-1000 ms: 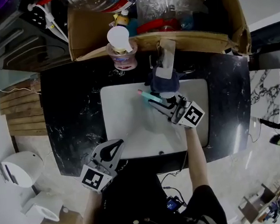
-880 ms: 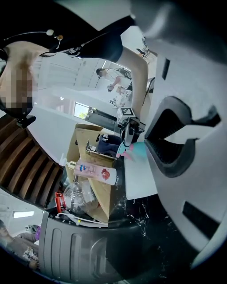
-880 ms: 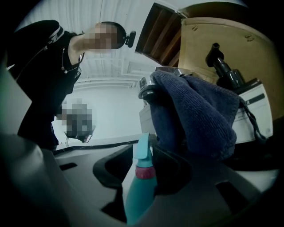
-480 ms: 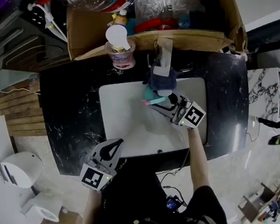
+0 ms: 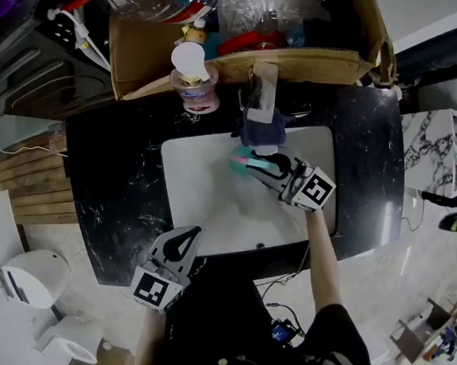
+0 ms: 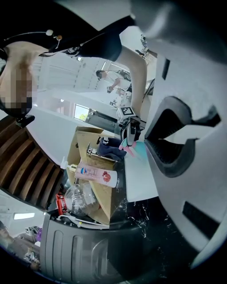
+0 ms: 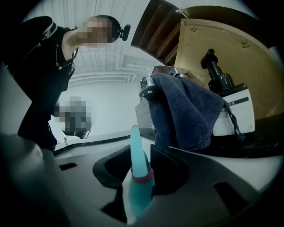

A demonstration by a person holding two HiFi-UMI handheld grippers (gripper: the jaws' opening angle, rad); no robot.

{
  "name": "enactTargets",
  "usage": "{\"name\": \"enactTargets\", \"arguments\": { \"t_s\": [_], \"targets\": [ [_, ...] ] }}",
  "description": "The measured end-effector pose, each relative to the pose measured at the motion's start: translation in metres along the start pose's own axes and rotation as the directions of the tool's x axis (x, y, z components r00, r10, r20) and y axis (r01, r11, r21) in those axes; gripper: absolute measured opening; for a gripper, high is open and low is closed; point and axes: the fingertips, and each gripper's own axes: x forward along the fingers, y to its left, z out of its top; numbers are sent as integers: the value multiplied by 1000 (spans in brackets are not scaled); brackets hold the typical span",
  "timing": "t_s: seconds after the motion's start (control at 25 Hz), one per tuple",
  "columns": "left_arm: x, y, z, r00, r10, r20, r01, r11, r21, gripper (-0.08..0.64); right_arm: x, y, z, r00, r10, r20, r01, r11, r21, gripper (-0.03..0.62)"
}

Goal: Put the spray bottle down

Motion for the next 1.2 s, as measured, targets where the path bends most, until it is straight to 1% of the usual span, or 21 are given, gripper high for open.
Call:
{"name": "enactTargets", "arguments": {
  "t_s": [0.36,0.6,0.76,0.88,1.0,1.08,1.2],
  "targets": [
    [0,-4,2,1000,-12,2,12,1000,12,6,-2,1,-4,999,-16,-49,15,1000,-14,149],
    [-1,-3,6,1000,-21,4,21,1000,20,6,-8,-1,-8,994,-45,-104,44,999,-9,233],
    [-2,-4,14,999,-29,18,28,999,31,6,-22,-1,-5,986,-85,-140,85,996,-6,259],
    [-5,-4,24,999,-35,37,34,998,44,6,-41,6,7,977,-146,-156,149,989,8,281],
    [-10,-5,35,997,-43,59,40,997,59,6,-64,21,30,967,-228,-115,234,971,43,282],
    [-15,-5,44,995,-50,81,43,996,80,6,-73,38,50,959,-274,-69,278,959,58,270],
    [-20,-8,58,991,-59,116,47,994,99,6,-74,69,85,942,-336,19,335,941,57,252]
  ]
}}
